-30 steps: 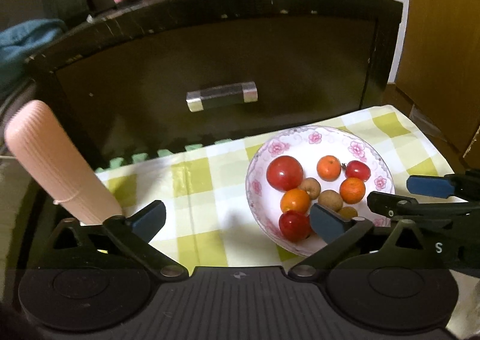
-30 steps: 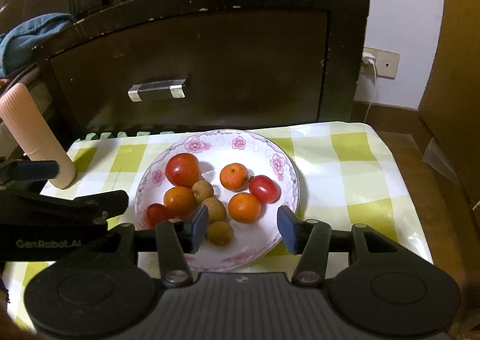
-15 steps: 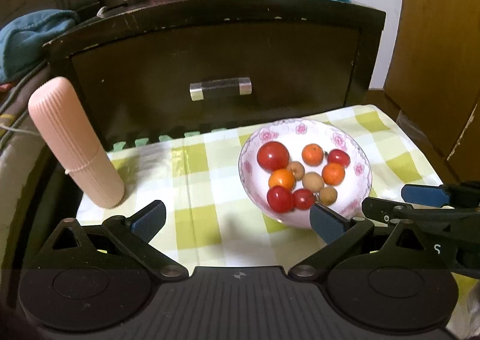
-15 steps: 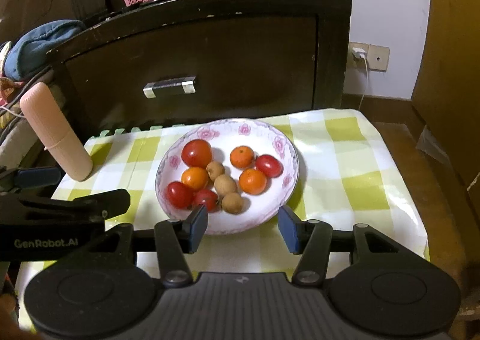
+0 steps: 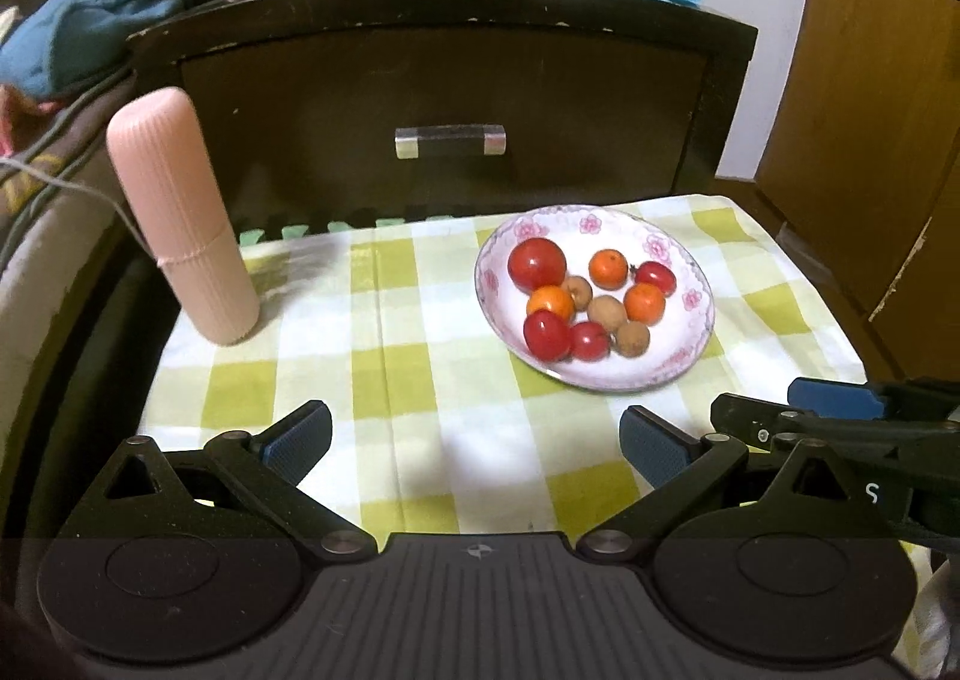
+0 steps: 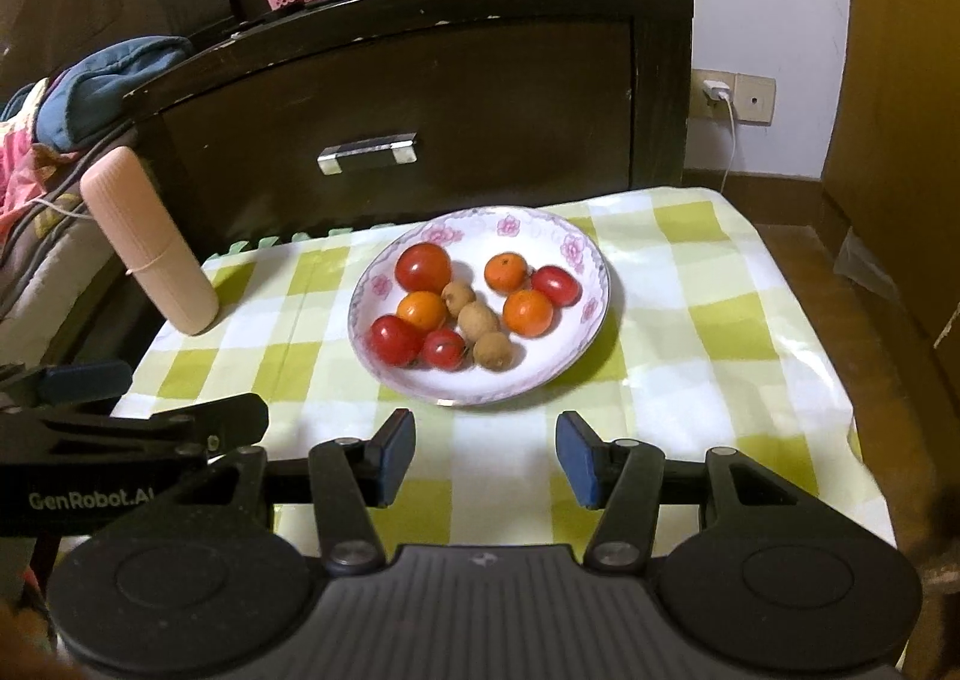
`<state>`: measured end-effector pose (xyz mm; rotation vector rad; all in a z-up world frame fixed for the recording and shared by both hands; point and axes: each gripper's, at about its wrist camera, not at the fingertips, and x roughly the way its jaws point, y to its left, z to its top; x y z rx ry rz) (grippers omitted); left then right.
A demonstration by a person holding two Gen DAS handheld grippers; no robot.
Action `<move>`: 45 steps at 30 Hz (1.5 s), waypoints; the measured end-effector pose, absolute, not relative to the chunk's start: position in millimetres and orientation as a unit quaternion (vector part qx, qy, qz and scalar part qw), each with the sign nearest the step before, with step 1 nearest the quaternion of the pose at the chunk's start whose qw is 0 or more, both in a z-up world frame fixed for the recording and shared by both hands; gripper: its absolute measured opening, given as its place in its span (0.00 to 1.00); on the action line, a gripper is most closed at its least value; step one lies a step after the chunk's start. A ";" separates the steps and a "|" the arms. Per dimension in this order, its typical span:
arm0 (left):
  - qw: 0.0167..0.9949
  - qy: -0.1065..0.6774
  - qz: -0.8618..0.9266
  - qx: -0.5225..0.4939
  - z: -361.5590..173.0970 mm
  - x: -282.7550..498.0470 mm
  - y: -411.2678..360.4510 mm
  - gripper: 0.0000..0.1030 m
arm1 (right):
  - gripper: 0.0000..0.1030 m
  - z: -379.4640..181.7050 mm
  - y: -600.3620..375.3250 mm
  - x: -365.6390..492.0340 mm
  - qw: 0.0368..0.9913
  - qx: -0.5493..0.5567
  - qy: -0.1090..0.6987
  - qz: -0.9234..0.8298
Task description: Organize fruits
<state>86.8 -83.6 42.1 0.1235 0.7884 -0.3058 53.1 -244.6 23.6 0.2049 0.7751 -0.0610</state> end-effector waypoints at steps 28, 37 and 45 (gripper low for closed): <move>0.906 0.391 -0.148 0.062 47.1 13.4 -53.1 1.00 | 0.48 20.3 -210.2 -26.2 0.913 0.131 0.385 -0.028; 0.917 0.361 -0.150 0.077 56.0 2.7 -54.4 1.00 | 0.48 26.3 -208.8 -35.2 0.918 0.143 0.370 -0.026; 0.902 0.400 -0.156 0.044 47.9 8.3 -48.5 1.00 | 0.48 24.8 -206.8 -35.7 0.917 0.138 0.373 -0.027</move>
